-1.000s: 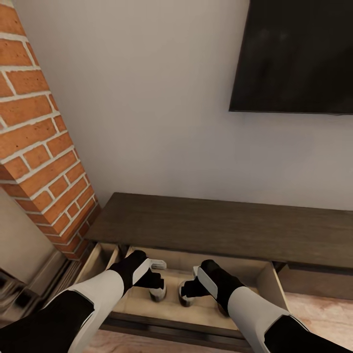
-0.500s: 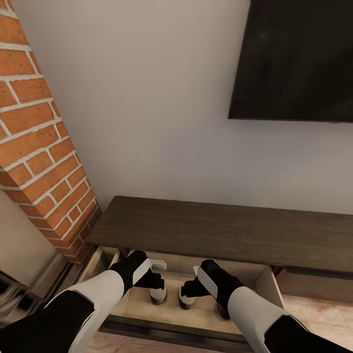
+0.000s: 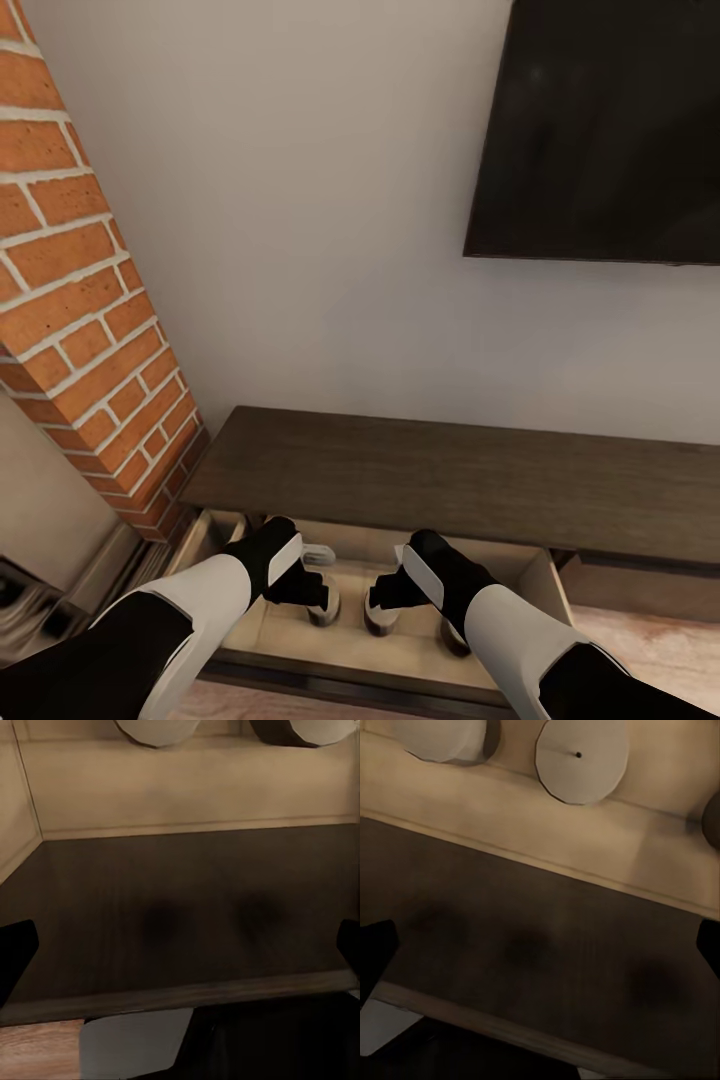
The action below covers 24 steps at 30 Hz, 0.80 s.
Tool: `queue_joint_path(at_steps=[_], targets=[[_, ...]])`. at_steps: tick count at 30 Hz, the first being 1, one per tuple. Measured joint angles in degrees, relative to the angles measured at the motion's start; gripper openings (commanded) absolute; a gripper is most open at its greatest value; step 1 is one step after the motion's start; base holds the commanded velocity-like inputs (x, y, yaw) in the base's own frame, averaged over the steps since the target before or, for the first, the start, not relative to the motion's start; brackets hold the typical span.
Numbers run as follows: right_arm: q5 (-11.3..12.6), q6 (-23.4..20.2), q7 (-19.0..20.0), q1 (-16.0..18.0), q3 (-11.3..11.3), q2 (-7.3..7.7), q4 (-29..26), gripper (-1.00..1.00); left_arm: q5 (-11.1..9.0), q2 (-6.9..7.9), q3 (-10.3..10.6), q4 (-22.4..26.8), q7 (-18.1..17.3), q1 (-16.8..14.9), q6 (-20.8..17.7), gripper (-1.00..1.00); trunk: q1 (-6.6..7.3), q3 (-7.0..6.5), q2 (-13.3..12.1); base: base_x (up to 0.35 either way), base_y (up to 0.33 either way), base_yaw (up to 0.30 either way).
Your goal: Place each of the two pumpkins and all three candles from the living room inside a cabinet in the living room (use any cabinet), then make sure every cabinet is closed, and position the cauldron so it is next to a table in the living room.
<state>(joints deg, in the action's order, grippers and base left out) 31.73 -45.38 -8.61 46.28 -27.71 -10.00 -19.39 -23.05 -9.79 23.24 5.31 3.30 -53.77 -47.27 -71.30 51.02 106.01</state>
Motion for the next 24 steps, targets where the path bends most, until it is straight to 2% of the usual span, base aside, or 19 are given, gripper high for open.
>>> queue_joint_path(at_steps=[14, 24], targets=[[-0.03, -0.06, 0.0, 0.0, -0.1, 0.0, 0.0, 1.0, 0.01, 0.16, 0.01, -0.03, 0.07, 0.0, 0.49, 1.0, 3.08, -2.55, -5.62, 0.0, 0.0, 0.0], [0.01, -0.05, 0.0, 0.0, -0.08, 0.0, -0.11, 1.0, 0.0, 0.12, 0.1, 0.01, 0.27, 0.0, 0.49, 1.0, 5.27, -5.1, -9.63, 0.0, 0.0, 0.0]])
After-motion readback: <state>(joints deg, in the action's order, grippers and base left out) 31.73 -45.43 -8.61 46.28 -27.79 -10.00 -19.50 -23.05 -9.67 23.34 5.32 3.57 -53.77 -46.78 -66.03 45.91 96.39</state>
